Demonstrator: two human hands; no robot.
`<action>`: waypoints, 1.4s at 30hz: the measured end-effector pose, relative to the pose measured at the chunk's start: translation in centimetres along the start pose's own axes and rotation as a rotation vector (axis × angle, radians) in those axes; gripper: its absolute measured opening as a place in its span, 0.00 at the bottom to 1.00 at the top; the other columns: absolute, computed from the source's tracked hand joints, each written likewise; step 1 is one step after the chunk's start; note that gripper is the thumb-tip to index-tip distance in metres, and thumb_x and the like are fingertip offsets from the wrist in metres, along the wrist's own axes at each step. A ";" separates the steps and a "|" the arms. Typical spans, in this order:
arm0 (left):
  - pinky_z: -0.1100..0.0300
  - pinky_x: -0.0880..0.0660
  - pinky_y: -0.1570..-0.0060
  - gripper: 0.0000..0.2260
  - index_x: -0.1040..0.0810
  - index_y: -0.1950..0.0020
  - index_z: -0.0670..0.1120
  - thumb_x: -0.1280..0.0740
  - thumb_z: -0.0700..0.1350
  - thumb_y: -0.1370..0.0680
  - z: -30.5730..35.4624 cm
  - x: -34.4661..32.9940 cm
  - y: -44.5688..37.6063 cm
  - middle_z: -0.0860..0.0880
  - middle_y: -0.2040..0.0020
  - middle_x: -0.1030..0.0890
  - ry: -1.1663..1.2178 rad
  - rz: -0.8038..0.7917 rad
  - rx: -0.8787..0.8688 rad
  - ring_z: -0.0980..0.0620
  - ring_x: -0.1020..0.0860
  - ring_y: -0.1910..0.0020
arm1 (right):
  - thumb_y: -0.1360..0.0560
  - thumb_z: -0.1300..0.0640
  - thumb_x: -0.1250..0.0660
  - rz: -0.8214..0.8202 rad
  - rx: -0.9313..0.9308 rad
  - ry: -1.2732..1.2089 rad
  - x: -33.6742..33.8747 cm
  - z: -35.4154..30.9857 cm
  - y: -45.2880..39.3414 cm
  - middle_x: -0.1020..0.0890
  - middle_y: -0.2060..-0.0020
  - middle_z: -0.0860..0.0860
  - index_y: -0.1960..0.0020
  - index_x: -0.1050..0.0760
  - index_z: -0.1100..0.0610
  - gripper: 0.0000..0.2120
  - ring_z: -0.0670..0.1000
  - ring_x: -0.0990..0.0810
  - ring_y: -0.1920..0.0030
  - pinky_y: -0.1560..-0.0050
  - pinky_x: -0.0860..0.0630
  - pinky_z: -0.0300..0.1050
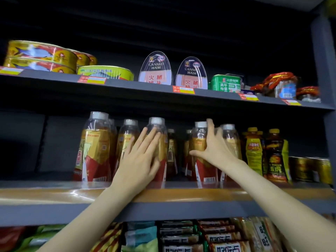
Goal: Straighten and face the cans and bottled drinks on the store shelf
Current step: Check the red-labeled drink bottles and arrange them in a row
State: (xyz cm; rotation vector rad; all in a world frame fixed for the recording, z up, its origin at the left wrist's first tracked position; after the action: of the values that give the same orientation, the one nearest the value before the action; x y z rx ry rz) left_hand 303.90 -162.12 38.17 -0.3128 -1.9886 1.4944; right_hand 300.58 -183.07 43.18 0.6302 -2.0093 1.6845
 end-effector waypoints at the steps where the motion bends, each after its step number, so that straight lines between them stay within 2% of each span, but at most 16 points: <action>1: 0.57 0.58 0.28 0.27 0.46 0.25 0.49 0.51 0.53 0.24 0.0 0.0 0.0 0.51 0.24 0.44 0.003 -0.002 0.002 0.52 0.50 0.25 | 0.32 0.37 0.29 0.028 0.046 0.089 0.4 -0.4 -0.1 0.49 0.26 0.61 0.23 0.60 0.55 0.54 0.62 0.37 0.29 0.36 0.30 0.52; 4: 0.59 0.61 0.29 0.27 0.49 0.25 0.51 0.53 0.54 0.24 -0.1 0.0 0.0 0.52 0.24 0.47 0.026 0.006 0.006 0.54 0.53 0.24 | 0.33 0.39 0.27 0.005 0.188 0.165 1.4 -0.9 -1.0 0.48 0.26 0.56 0.23 0.54 0.59 0.52 0.58 0.43 0.28 0.32 0.35 0.50; 7: 0.62 0.66 0.30 0.28 0.50 0.24 0.52 0.55 0.55 0.25 -0.1 -0.2 0.0 0.54 0.23 0.49 0.031 0.008 0.009 0.56 0.57 0.25 | 0.35 0.44 0.24 -0.166 0.154 0.076 1.7 0.3 -1.5 0.46 0.25 0.58 0.22 0.58 0.52 0.55 0.60 0.42 0.27 0.30 0.38 0.54; 9: 0.61 0.65 0.30 0.29 0.48 0.24 0.51 0.54 0.55 0.25 -0.2 -0.3 0.0 0.53 0.23 0.49 0.029 0.008 0.008 0.56 0.56 0.25 | 0.35 0.42 0.25 -0.139 0.134 0.209 1.7 1.0 -1.4 0.41 0.27 0.58 0.23 0.56 0.49 0.53 0.60 0.42 0.27 0.30 0.40 0.55; 11: 0.59 0.61 0.29 0.29 0.48 0.24 0.50 0.54 0.55 0.25 -0.2 -0.3 0.0 0.53 0.23 0.48 0.034 0.009 0.004 0.55 0.55 0.25 | 0.34 0.39 0.27 -0.052 0.145 0.354 1.6 0.9 -1.5 0.39 0.28 0.57 0.24 0.52 0.50 0.50 0.59 0.43 0.28 0.30 0.42 0.55; 13: 0.59 0.60 0.29 0.29 0.47 0.24 0.50 0.54 0.54 0.25 -0.2 -0.3 0.0 0.53 0.23 0.48 0.047 0.009 0.000 0.56 0.55 0.25 | 0.32 0.41 0.28 -0.016 0.176 0.440 1.2 0.2 -1.4 0.41 0.28 0.57 0.24 0.49 0.53 0.46 0.59 0.43 0.28 0.30 0.42 0.56; 15: 0.59 0.60 0.29 0.29 0.47 0.24 0.50 0.54 0.54 0.25 -0.2 -0.2 0.0 0.53 0.23 0.47 0.052 0.010 -0.002 0.55 0.54 0.25 | 0.32 0.43 0.27 -0.031 0.177 0.453 0.8 0.0 -1.3 0.45 0.26 0.58 0.24 0.51 0.53 0.47 0.60 0.46 0.26 0.28 0.46 0.57; 17: 0.59 0.60 0.29 0.29 0.47 0.24 0.50 0.54 0.54 0.25 -0.2 -0.2 0.0 0.53 0.23 0.48 0.049 0.009 0.000 0.55 0.55 0.25 | 0.33 0.42 0.26 -0.078 0.158 0.424 0.2 0.2 -1.2 0.53 0.24 0.57 0.23 0.58 0.49 0.52 0.60 0.54 0.24 0.27 0.53 0.59; 19: 0.59 0.61 0.29 0.29 0.47 0.24 0.50 0.54 0.54 0.25 -0.2 -0.3 0.0 0.53 0.23 0.48 0.049 0.010 0.004 0.55 0.55 0.25 | 0.34 0.41 0.26 -0.123 0.167 0.435 -0.2 0.4 -1.1 0.58 0.23 0.56 0.23 0.60 0.47 0.54 0.60 0.60 0.24 0.27 0.60 0.60; 25: 0.56 0.58 0.29 0.29 0.46 0.24 0.49 0.53 0.54 0.25 -0.2 -0.2 0.0 0.52 0.23 0.47 0.037 0.020 0.001 0.55 0.55 0.25 | 0.36 0.38 0.26 -0.095 0.165 0.540 -0.5 -0.2 -1.8 0.52 0.24 0.59 0.23 0.53 0.50 0.52 0.60 0.52 0.24 0.28 0.62 0.60; 31: 0.55 0.57 0.28 0.29 0.43 0.25 0.50 0.52 0.55 0.26 -0.3 0.3 -0.1 0.52 0.23 0.47 0.143 0.037 0.034 0.56 0.56 0.25 | 0.33 0.40 0.28 -0.068 0.183 0.539 -1.6 0.0 -1.7 0.57 0.23 0.59 0.23 0.54 0.50 0.49 0.61 0.58 0.24 0.28 0.63 0.61; 33: 0.53 0.55 0.28 0.29 0.43 0.25 0.52 0.52 0.57 0.27 -0.6 0.7 -0.9 0.55 0.24 0.50 0.218 0.067 0.075 0.58 0.58 0.26 | 0.31 0.43 0.28 -0.018 0.266 0.392 -1.4 -0.7 -1.7 0.57 0.23 0.58 0.23 0.50 0.52 0.46 0.60 0.58 0.24 0.27 0.60 0.58; 34: 0.51 0.54 0.28 0.29 0.43 0.25 0.54 0.51 0.57 0.27 -0.6 0.9 -1.6 0.56 0.25 0.51 0.232 0.089 0.069 0.58 0.58 0.26 | 0.31 0.45 0.27 -0.007 0.292 0.215 -1.6 -1.3 -2.1 0.55 0.23 0.56 0.24 0.47 0.52 0.43 0.59 0.55 0.24 0.26 0.55 0.56; 37: 0.49 0.51 0.28 0.29 0.44 0.26 0.55 0.50 0.58 0.27 -0.6 0.9 -4.4 0.54 0.25 0.47 0.209 0.131 0.023 0.57 0.56 0.27 | 0.31 0.51 0.26 -0.165 0.235 -0.296 -3.1 -3.2 -4.9 0.41 0.26 0.55 0.24 0.45 0.50 0.42 0.57 0.40 0.27 0.29 0.37 0.51; 40: 0.49 0.44 0.30 0.31 0.39 0.27 0.52 0.48 0.60 0.28 -1.2 -0.2 -5.8 0.48 0.25 0.41 0.253 0.107 0.027 0.53 0.47 0.27 | 0.32 0.51 0.25 -0.343 0.098 -0.420 -6.4 -3.8 -8.0 0.39 0.26 0.56 0.23 0.52 0.48 0.48 0.57 0.38 0.27 0.30 0.36 0.56; 42: 0.52 0.38 0.33 0.28 0.35 0.28 0.50 0.44 0.58 0.27 -1.5 -1.0 -5.5 0.47 0.29 0.35 0.303 0.140 0.004 0.50 0.38 0.29 | 0.32 0.52 0.25 -0.361 0.023 -0.508 -8.3 -3.8 -9.8 0.41 0.25 0.55 0.22 0.55 0.48 0.50 0.58 0.40 0.27 0.29 0.37 0.55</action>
State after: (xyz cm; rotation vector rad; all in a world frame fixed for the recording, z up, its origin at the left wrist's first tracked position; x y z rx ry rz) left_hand 306.57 -163.32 43.22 -0.6487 -1.7521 1.4389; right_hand 313.23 -180.27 46.53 1.4521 -2.0276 1.4255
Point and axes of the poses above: each hand's wrist, its own y-axis away from the middle knuckle, its own x-axis out of the back of the hand, z = x × y, the point moved 3 cm from there along -y, towards the middle knuckle
